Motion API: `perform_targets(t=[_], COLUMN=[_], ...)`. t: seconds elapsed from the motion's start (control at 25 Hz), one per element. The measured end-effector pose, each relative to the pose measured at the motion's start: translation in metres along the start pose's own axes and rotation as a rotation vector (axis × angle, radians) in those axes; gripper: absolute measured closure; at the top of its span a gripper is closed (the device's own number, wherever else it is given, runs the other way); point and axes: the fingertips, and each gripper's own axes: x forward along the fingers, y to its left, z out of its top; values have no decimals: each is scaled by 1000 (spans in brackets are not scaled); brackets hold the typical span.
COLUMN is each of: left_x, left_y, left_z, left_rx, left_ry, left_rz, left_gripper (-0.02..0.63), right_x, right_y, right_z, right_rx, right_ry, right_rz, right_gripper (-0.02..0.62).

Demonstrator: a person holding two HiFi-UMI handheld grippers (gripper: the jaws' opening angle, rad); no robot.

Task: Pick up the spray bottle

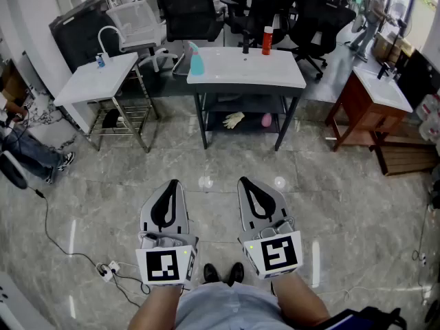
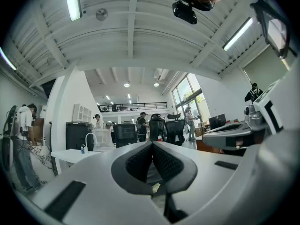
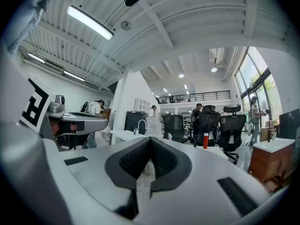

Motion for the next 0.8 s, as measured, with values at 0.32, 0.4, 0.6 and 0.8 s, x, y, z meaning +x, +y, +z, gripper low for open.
perform_targets(t=[0.32,0.4,0.6,0.8], left_x=[2,2,-1,-5], left_y=[-10,-12,-15,-12], left_z=[-1,-2,-8,-17], left_rx=[5,7,15,33], left_ry=[7,13,35,53], left_rz=[-2,-1,15,43], left_gripper=[588,588,588,588], right_x=[-6,-10,-15,-9], right_y=[-9,-13,-28,-40], right_z=[4,5,-4,-22], right_rx=[10,21,48,55], right_ry=[-32,-51,-51,-21], right_rz=[7,3,-24,-34], right_gripper=[583,581,580,577])
